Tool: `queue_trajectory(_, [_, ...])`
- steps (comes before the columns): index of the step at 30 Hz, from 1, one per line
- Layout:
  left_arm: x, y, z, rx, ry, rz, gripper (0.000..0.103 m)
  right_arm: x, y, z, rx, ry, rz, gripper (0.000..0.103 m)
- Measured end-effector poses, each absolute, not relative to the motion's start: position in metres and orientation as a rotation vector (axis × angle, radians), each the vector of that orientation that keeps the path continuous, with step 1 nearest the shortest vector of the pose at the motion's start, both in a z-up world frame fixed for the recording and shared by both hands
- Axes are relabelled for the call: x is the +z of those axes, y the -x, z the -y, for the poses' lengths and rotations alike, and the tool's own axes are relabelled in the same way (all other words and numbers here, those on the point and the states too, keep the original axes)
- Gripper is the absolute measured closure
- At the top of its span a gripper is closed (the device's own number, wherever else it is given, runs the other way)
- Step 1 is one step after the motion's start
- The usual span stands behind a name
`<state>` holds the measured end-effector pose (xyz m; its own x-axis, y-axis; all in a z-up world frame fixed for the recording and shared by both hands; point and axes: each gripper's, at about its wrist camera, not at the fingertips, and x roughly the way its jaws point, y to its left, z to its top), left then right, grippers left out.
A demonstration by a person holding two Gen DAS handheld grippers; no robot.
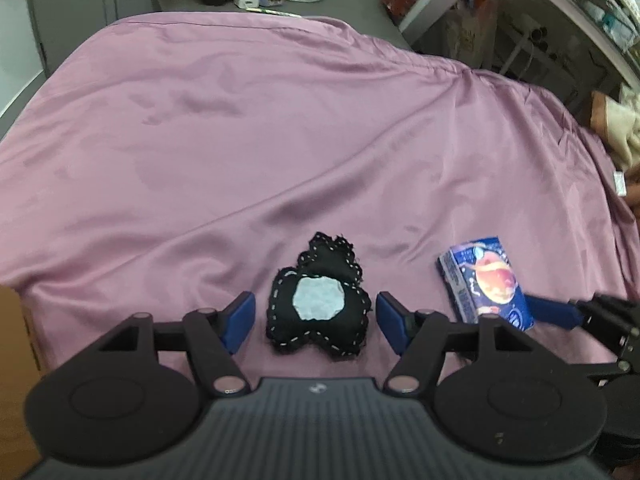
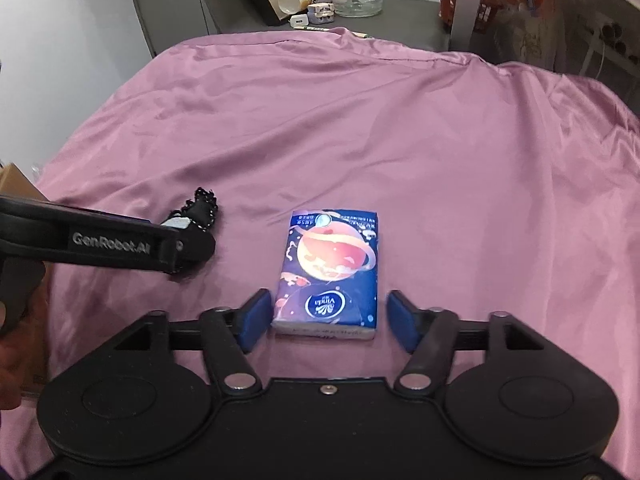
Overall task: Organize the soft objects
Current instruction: 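Close the left gripper on the black-and-white plush while the right gripper grasps the tissue pack, then carry the black-and-white plush and tissue pack over the box with both grippers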
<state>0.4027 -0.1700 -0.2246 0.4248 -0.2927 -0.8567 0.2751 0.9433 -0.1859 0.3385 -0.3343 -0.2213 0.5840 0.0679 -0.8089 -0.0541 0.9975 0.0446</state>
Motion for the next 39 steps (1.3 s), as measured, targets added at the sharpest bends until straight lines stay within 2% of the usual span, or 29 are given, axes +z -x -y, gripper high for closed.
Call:
queue_trajectory(2, [-0.229,-0.403,0.175,-0.364,-0.006,-1.078,0.044,-0.224,-0.341,0.329,0.074,0.017,-0.936,0.029])
queue_trajectory(6, [-0.231,-0.404,0.177,-0.355,-0.043,-1.057,0.061,-0.228,-0.347,0.327,0.070,0.032,-0.931,0.031])
queue_trajectory(7, [-0.229,-0.404,0.176,-0.358,-0.051,-1.053,0.063,-0.228,-0.348,0.328,0.067,0.034,-0.929,0.037])
queue_trajectory(8, [-0.226,-0.403,0.175,-0.361,-0.052,-1.049,0.065,-0.227,-0.348,0.329,0.060,0.034,-0.927,0.052])
queue_trajectory(9, [-0.225,-0.402,0.174,-0.366,-0.049,-1.048,0.066,-0.225,-0.349,0.330,0.054,0.024,-0.930,0.052])
queue_trajectory(19, [-0.184,-0.379,0.150,-0.366,0.027,-0.982,0.066,-0.195,-0.330,0.326,0.100,-0.050,-0.902,0.052])
queue_trajectory(39, [-0.094,-0.291,0.062,-0.227,0.032,-0.840,0.066,-0.124,-0.275,0.245,0.298,-0.027,-0.769,0.053])
